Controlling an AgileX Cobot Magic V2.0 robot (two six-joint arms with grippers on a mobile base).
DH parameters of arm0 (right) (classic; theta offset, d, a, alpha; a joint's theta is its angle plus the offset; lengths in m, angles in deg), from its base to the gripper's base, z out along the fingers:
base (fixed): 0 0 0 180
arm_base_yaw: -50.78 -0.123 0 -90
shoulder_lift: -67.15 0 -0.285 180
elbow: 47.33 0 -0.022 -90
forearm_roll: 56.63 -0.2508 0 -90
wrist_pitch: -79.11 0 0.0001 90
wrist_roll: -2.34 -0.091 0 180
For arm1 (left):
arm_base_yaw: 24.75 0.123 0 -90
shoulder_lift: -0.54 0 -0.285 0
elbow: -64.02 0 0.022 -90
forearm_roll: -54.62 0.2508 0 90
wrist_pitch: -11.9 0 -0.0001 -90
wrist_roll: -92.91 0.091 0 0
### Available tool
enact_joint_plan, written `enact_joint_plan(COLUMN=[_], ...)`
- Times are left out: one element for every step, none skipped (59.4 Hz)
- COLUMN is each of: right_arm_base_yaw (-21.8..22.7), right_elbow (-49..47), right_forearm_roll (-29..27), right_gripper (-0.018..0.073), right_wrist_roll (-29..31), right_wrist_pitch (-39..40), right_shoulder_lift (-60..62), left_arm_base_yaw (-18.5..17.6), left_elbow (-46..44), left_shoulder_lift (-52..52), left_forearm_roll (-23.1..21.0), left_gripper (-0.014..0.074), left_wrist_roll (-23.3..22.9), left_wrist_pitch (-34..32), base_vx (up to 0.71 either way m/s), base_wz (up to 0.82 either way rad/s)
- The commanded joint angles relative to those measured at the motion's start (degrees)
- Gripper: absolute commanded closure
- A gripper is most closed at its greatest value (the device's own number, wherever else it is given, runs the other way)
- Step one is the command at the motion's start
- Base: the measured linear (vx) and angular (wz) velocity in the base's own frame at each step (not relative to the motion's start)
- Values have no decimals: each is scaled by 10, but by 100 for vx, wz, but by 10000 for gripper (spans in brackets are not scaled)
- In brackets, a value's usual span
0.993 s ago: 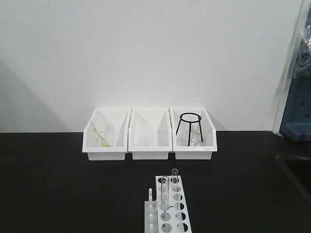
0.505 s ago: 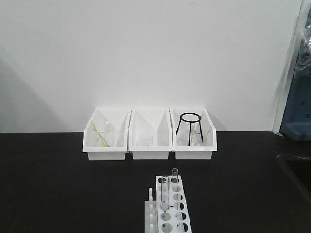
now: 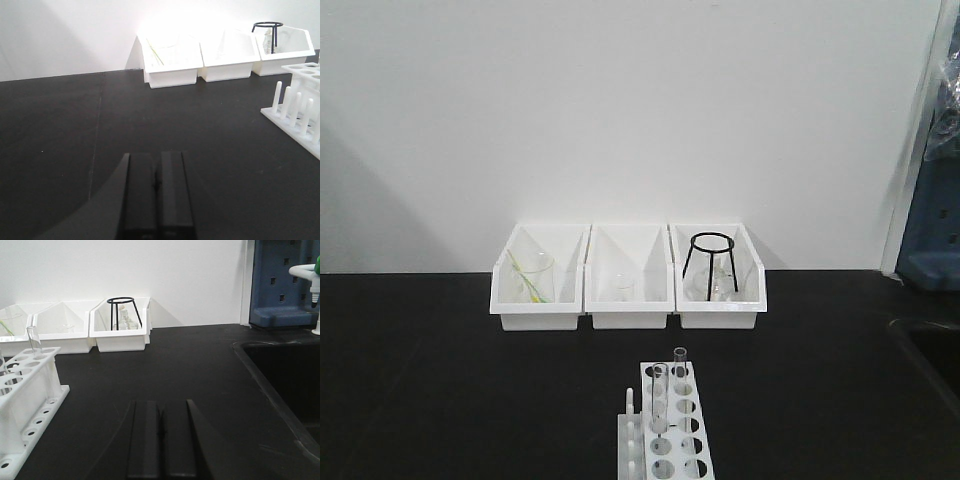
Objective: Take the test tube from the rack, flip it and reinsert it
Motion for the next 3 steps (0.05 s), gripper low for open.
enact_joint_plan(right_arm_base_yaw=[4, 4, 4], right_elbow=[2, 2, 2], right_forearm_roll=[2, 2, 2], right_gripper=[570, 570, 570], right_wrist_roll=[9, 9, 9], right_wrist_pitch=[44, 44, 44], right_shoulder_lift=[8, 8, 8], left_arm_base_yaw=[0, 0, 0], left_elbow=[-2, -2, -2], left_shoulder_lift=[-4, -4, -4], left_forearm_roll=[-3, -3, -3], left_gripper=[602, 602, 602], left_wrist_roll=[-5, -5, -5], left_wrist_pitch=[-47, -47, -47], base_vx=[0, 0, 0], base_wz=[0, 0, 0])
